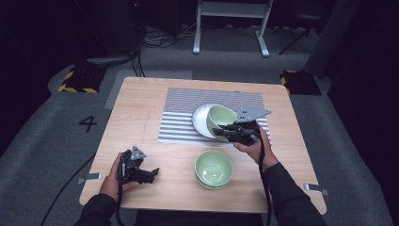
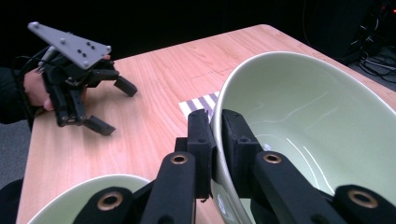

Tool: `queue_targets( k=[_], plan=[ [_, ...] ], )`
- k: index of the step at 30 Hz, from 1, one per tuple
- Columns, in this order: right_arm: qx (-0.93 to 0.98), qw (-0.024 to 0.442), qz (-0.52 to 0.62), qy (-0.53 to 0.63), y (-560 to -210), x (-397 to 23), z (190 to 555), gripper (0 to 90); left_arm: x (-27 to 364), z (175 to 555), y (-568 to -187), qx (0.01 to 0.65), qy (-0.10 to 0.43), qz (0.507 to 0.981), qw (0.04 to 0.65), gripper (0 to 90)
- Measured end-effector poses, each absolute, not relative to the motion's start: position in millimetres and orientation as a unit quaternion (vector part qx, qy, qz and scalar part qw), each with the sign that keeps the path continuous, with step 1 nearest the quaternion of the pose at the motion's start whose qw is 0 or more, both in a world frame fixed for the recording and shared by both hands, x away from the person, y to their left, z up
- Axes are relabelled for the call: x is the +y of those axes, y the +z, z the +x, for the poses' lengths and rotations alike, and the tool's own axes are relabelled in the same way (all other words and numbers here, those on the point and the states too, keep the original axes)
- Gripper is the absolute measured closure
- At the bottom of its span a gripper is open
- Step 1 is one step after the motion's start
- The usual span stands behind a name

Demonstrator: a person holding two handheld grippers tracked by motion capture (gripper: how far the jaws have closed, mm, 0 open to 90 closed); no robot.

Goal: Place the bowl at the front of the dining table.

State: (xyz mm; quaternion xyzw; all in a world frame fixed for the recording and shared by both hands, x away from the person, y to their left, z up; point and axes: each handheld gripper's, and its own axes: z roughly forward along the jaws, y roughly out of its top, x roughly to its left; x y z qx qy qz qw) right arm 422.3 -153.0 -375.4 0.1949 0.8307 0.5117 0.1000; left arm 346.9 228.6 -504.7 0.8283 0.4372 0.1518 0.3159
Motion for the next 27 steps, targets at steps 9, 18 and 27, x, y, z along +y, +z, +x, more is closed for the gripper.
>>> queue_targets(
  k=[9,18,27],
  plan=[
    [0.834,0.11,0.208,0.498,-378,-148,438,82.4,229,347,-505,0.437,0.152,0.828,0.316,0.2],
    [0.835,0.121,0.225,0.487,-382,-146,452,82.4,229,347,-505,0.437,0.152,0.828,0.316,0.2],
    [0.841,0.129,0.236,0.469,-389,-142,464,82.3,229,347,-505,0.437,0.153,0.828,0.316,0.2]
  ],
)
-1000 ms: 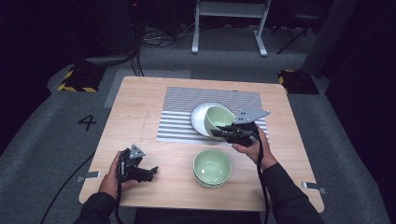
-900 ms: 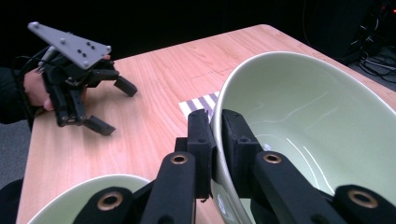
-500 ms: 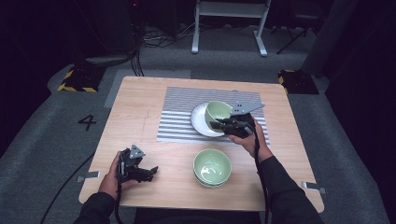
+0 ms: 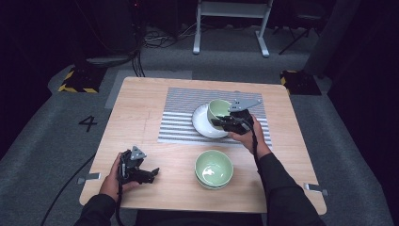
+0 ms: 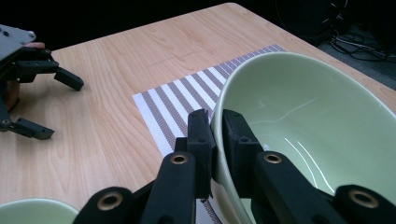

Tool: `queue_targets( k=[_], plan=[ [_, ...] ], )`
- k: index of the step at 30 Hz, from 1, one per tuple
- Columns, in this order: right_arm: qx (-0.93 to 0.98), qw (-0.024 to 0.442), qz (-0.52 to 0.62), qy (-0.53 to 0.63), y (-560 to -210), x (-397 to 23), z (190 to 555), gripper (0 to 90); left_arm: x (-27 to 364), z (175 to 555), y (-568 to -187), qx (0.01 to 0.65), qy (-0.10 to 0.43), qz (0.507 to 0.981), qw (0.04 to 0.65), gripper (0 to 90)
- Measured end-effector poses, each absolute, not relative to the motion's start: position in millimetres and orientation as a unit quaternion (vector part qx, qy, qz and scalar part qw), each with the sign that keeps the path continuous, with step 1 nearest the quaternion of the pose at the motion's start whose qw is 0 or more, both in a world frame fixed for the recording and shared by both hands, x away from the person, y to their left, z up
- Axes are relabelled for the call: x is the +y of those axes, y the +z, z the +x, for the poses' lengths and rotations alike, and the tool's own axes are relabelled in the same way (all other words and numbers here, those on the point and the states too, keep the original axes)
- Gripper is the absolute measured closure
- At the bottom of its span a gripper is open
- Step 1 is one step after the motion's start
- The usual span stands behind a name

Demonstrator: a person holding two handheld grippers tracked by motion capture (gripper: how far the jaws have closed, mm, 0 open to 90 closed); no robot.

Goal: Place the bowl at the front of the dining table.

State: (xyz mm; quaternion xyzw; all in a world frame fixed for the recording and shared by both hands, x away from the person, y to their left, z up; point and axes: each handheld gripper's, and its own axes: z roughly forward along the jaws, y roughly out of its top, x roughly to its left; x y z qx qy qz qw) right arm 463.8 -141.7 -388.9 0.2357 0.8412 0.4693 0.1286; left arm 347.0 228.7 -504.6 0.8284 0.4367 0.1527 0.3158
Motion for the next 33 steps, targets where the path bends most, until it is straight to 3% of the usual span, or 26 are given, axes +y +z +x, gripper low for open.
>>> queue_targets(
  k=[33],
  plan=[
    [0.859,0.126,0.261,0.423,-422,-114,499,82.0,229,347,-505,0.437,0.152,0.828,0.316,0.2]
  ],
)
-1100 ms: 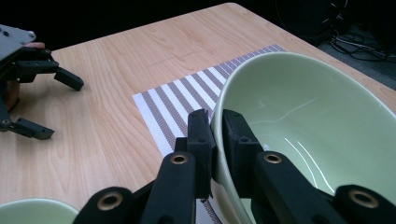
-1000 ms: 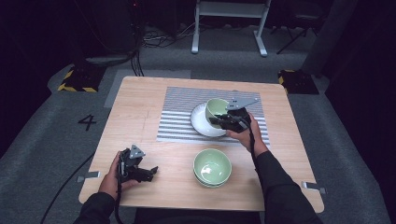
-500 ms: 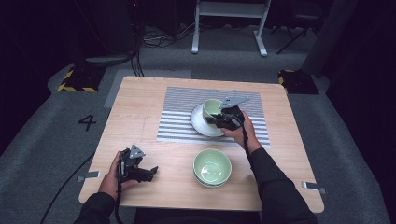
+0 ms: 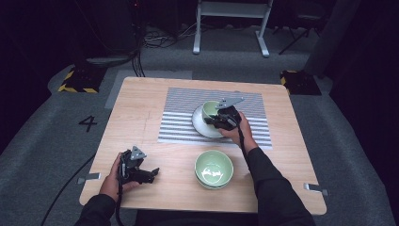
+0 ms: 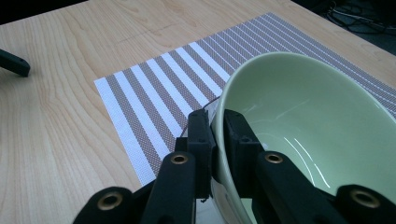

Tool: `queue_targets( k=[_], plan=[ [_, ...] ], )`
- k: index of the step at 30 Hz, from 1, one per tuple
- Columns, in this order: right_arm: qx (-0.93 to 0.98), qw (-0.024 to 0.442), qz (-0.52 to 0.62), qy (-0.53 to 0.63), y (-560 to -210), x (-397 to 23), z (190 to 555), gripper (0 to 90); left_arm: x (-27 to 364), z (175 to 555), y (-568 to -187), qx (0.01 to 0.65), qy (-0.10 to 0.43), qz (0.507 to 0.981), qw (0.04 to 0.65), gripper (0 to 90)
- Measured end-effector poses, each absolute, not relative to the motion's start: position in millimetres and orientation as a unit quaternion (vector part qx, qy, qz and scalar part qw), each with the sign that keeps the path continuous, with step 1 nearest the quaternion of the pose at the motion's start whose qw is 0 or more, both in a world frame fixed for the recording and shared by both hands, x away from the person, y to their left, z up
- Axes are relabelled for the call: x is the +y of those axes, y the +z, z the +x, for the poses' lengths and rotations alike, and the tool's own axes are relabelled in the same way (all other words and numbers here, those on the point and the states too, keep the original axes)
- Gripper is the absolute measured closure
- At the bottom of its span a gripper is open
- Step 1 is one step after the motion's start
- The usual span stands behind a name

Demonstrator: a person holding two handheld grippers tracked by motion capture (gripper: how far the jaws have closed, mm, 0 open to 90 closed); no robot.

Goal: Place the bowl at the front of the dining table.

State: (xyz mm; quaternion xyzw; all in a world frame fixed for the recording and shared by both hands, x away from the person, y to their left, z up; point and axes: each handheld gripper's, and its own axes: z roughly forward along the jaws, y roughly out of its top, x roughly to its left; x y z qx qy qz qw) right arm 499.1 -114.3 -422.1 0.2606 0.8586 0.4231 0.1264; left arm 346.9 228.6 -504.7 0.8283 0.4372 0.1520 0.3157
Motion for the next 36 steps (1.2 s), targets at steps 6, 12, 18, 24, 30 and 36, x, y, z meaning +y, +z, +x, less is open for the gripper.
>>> queue_targets(
  k=[6,12,18,24,30,36],
  plan=[
    [0.865,0.132,0.255,0.412,-426,-110,501,82.0,229,347,-505,0.436,0.154,0.829,0.315,0.2],
    [0.87,0.153,0.243,0.401,-432,-107,506,81.6,229,347,-505,0.437,0.153,0.829,0.315,0.2],
    [0.875,0.164,0.242,0.387,-438,-106,510,81.5,229,347,-505,0.436,0.154,0.829,0.315,0.2],
    [0.875,0.162,0.239,0.389,-442,-104,512,81.9,229,347,-505,0.436,0.154,0.829,0.315,0.2],
    [0.881,0.157,0.238,0.378,-446,-101,514,82.9,229,347,-505,0.436,0.154,0.829,0.315,0.2],
    [0.884,0.153,0.239,0.371,-449,-97,514,82.9,229,347,-505,0.436,0.154,0.829,0.315,0.2]
  ],
)
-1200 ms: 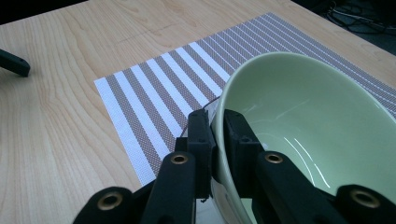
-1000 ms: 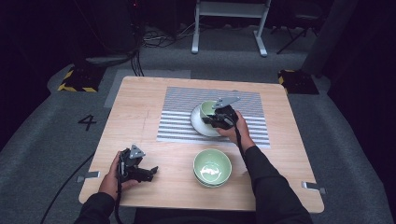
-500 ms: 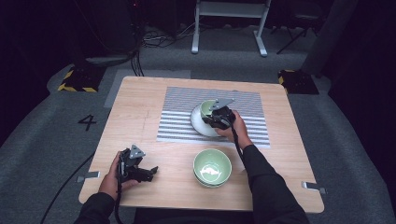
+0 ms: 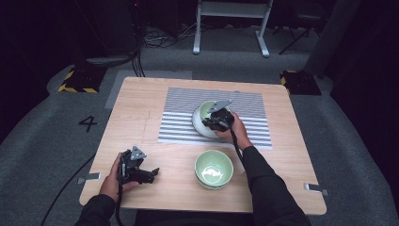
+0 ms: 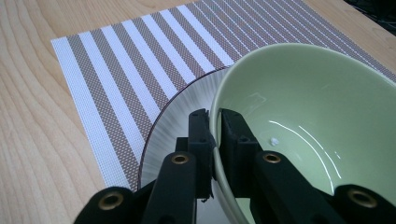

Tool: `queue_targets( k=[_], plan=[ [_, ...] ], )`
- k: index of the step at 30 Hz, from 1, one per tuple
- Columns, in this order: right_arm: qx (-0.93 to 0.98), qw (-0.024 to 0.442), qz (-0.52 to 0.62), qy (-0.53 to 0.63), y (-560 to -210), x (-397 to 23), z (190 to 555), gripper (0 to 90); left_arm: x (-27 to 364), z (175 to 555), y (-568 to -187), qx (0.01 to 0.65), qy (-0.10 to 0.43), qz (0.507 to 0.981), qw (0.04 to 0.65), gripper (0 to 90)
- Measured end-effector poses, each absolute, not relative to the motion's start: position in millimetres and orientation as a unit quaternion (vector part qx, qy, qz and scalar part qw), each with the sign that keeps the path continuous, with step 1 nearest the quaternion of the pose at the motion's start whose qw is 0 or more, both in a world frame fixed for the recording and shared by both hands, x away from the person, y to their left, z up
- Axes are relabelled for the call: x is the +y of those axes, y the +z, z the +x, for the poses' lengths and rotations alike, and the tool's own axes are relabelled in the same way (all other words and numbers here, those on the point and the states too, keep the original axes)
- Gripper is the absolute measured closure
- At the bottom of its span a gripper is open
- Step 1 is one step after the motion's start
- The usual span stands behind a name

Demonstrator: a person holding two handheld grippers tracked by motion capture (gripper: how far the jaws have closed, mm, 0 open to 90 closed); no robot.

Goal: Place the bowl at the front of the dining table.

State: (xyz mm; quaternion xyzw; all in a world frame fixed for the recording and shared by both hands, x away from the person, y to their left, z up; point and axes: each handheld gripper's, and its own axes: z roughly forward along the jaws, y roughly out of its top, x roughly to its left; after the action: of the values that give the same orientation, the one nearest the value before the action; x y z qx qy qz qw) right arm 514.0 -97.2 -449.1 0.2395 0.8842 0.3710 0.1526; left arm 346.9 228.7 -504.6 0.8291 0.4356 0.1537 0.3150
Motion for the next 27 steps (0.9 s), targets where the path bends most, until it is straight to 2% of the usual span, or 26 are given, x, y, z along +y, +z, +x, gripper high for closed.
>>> queue_targets(
  k=[5,27],
  plan=[
    [0.879,0.131,0.248,0.384,-455,-101,513,81.6,229,347,-505,0.437,0.154,0.829,0.315,0.3],
    [0.872,0.12,0.264,0.395,-460,-103,514,80.0,229,346,-505,0.439,0.156,0.827,0.315,0.2]
  ],
)
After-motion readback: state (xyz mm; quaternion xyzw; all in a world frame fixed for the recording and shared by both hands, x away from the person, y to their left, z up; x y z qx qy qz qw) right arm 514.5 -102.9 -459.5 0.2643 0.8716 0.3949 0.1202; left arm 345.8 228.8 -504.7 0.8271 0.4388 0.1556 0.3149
